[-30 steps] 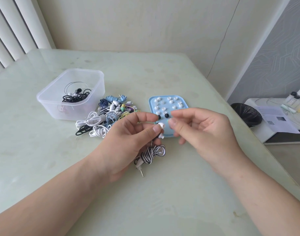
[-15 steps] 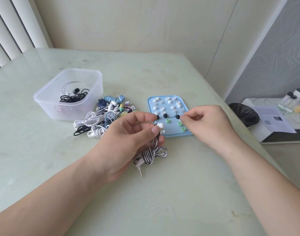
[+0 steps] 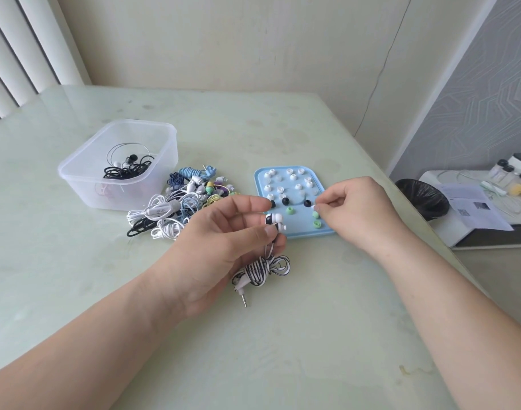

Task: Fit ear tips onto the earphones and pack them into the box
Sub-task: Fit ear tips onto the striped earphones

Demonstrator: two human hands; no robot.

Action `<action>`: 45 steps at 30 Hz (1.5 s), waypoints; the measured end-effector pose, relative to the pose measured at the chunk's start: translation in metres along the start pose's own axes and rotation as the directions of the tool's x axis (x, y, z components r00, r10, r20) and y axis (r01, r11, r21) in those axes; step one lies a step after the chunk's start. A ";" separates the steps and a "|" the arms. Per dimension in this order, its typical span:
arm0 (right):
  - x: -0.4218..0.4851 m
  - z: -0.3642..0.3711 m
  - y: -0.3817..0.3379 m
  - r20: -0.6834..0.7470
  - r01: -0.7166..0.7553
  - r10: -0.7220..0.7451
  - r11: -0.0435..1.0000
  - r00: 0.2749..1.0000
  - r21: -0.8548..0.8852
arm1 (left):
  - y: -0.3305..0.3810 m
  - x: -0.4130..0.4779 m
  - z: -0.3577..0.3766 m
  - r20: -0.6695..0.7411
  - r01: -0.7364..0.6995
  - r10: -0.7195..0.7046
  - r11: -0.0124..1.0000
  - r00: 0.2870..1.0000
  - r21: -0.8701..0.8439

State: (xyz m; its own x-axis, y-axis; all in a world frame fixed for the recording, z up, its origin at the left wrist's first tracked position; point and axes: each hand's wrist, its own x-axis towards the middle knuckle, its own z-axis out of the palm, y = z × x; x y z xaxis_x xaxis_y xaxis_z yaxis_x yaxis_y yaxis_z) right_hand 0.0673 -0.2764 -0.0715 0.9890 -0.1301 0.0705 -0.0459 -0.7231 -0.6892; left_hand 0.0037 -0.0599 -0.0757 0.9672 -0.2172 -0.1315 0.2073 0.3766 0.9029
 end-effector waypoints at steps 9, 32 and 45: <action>-0.026 -0.017 -0.013 -0.094 0.090 -0.063 0.944 0.994 0.318 | 0.000 0.001 0.000 -0.005 -0.012 0.012 1.000 1.000 -0.011; -0.060 0.001 -0.019 0.439 -0.379 0.024 0.551 0.898 0.744 | -0.007 -0.001 -0.001 -0.002 -0.095 0.096 0.982 0.995 0.164; -0.060 0.003 -0.018 0.414 -0.316 -0.042 0.576 0.910 0.754 | -0.007 -0.001 -0.001 -0.008 -0.087 0.090 0.985 0.996 0.146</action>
State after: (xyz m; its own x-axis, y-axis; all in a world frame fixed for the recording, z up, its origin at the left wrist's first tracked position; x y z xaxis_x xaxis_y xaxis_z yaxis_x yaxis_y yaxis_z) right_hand 0.0090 -0.2536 -0.0660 0.9596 0.1928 -0.2049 -0.2329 0.1359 -0.9630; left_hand 0.0013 -0.0614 -0.0820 0.9831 -0.1750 -0.0535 0.0984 0.2589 0.9609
